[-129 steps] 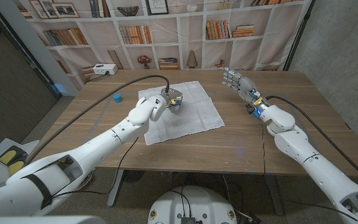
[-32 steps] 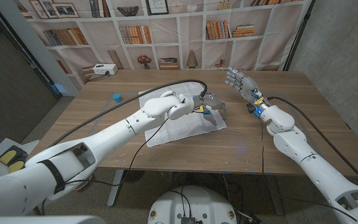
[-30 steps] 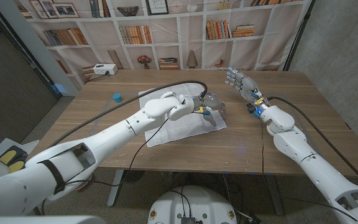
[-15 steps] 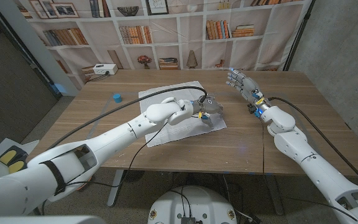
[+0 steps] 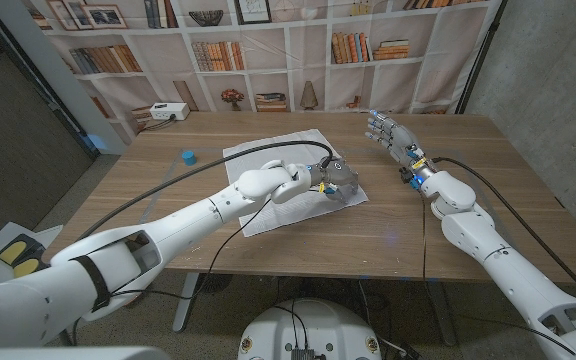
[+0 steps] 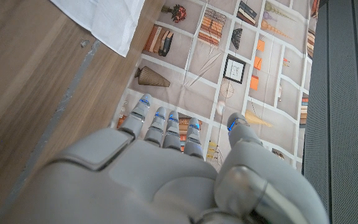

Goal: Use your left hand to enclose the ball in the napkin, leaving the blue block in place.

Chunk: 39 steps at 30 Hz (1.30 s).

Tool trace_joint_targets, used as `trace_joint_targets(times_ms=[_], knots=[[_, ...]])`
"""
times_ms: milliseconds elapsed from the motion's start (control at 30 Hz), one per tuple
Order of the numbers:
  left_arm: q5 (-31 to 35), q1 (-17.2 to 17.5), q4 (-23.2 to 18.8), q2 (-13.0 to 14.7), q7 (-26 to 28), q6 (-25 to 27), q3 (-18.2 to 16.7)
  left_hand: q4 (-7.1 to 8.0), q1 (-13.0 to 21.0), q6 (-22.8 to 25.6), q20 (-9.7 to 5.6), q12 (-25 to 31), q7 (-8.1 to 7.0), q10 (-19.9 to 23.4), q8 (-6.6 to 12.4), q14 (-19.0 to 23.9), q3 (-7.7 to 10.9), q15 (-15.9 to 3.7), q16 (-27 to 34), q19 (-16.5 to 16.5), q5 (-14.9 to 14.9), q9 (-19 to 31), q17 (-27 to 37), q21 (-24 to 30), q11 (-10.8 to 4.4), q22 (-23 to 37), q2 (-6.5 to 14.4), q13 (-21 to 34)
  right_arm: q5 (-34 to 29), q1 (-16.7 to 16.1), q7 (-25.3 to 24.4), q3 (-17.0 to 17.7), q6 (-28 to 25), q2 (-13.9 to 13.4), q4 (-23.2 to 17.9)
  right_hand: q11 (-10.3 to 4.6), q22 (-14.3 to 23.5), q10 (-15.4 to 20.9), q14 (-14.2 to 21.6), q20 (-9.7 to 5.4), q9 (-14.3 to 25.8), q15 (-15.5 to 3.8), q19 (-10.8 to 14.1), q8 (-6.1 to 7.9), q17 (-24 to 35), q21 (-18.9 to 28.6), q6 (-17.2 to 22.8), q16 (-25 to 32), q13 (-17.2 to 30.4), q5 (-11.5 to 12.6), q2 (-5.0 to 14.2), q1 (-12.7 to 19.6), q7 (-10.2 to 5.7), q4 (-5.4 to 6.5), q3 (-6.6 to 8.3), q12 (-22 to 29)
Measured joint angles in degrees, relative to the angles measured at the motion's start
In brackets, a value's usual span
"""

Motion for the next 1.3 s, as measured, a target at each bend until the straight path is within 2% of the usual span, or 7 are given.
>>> trace_joint_targets(times_ms=[233, 667, 767, 800, 833, 1233, 1300], knots=[[-0.48, -0.56, 1.76, -0.52, 0.35, 0.13, 0.79, -1.17, 1.84, 6.85, -0.45, 0.90, 1.02, 4.15, 1.67, 1.77, 1.53, 0.10, 0.85, 1.44, -0.08, -0.10, -0.55, -0.53, -0.19, 0.18, 1.83, -0.13, -0.05, 0.46, 0.03, 0.03, -0.14, 0.20, 0.66, 0.00, 0.00, 0.00, 0.00, 0.00, 0.00, 0.00, 0.00, 0.00, 0.00, 0.00, 0.00, 0.00, 0.00, 0.00, 0.00, 0.00, 0.00, 0.00, 0.00, 0.00], [-0.53, 0.21, 3.16, 0.23, 5.66, 1.50, 1.04, -5.26, 6.83, 7.74, -2.96, 2.64, 0.71, 16.34, 8.14, 11.41, 6.44, -0.29, 4.17, 7.87, -3.46, -0.09, -1.72, -0.27, -1.17, 0.28, 5.76, 0.24, -0.41, 0.62, -0.62, 0.03, -0.72, 0.46, 0.96, 0.00, 0.00, 0.00, 0.00, 0.00, 0.00, 0.00, 0.00, 0.00, 0.01, 0.00, 0.00, 0.00, 0.00, 0.00, 0.00, 0.00, 0.00, 0.00, 0.00, 0.00], [-0.46, 0.93, 3.19, 0.70, 7.64, 1.88, 0.87, -5.21, 7.16, 11.42, -3.29, 2.67, 0.94, 17.39, 8.25, 11.98, 6.95, -0.30, 4.66, 8.82, -3.85, -0.05, -1.48, -0.06, -1.83, 0.28, 6.10, 0.27, -0.53, 0.65, -0.74, 0.00, -0.79, 0.51, 0.96, 0.00, 0.00, 0.00, -0.01, 0.00, 0.00, 0.00, 0.00, 0.00, 0.01, 0.00, 0.00, 0.00, -0.01, 0.00, 0.00, 0.00, 0.00, 0.00, 0.00, 0.00], [-0.49, 1.14, 3.14, 0.82, 8.44, 2.07, 0.71, -5.12, 7.16, 17.56, -3.47, 2.67, 1.96, 17.47, 8.59, 12.11, 7.20, -0.42, 4.66, 9.01, -3.85, 0.71, -1.46, 0.14, -1.90, 0.28, 6.10, 0.26, -0.56, 0.69, -0.76, -0.03, -0.80, 0.53, 0.96, 0.00, 0.00, 0.00, 0.00, 0.00, 0.00, 0.00, 0.00, 0.00, 0.00, 0.00, 0.00, 0.00, -0.01, 0.00, 0.00, 0.00, 0.00, 0.00, 0.00, 0.00], [-0.58, 1.46, 3.03, 0.99, 9.25, 2.22, 0.41, -5.07, 7.17, 22.35, -3.31, 2.67, 4.92, 17.71, 8.64, 12.21, 7.26, -0.53, 4.66, 9.18, -3.86, 1.16, -1.46, 0.15, -1.73, 0.28, 6.09, 0.46, -0.61, 0.74, -0.80, -0.07, -0.83, 0.56, 0.96, 0.00, 0.00, 0.00, 0.00, 0.00, 0.00, 0.00, 0.00, 0.00, 0.00, 0.00, 0.00, 0.00, -0.01, 0.00, 0.00, 0.00, 0.00, 0.00, 0.00, 0.00], [-9.26, 5.02, 0.00, 2.29, 13.35, 2.34, -5.07, -6.40, 9.54, 22.48, -2.55, 2.43, 5.07, 17.98, 8.70, 12.59, 10.03, -0.30, 4.66, 8.68, -4.06, 1.17, -1.20, 0.15, 0.22, 0.55, 7.07, 0.90, -1.06, 1.02, -1.27, -0.39, -1.27, 0.64, 0.39, 0.00, 0.00, 0.00, -0.01, 0.00, 0.00, -0.01, 0.00, 0.00, 0.01, 0.00, 0.00, 0.00, -0.01, 0.00, 0.00, 0.00, 0.00, -0.24, -0.23, 0.00], [-10.57, 5.78, -0.78, 2.55, 13.59, 2.34, -6.22, -6.62, 10.16, 22.91, -2.31, 2.26, 6.15, 18.12, 8.70, 12.59, 10.43, -0.30, 4.66, 8.45, -4.06, 1.17, -1.20, -0.07, 0.37, 0.55, 7.09, 1.06, -1.14, 1.05, -1.37, -0.44, -1.34, 0.64, 0.30, 0.00, 0.00, 0.00, -0.01, 0.00, 0.00, 0.00, 0.00, 0.00, 0.01, 0.00, 0.00, 0.00, -0.01, 0.00, 0.00, 0.00, 0.00, -0.24, -0.23, 0.00]])
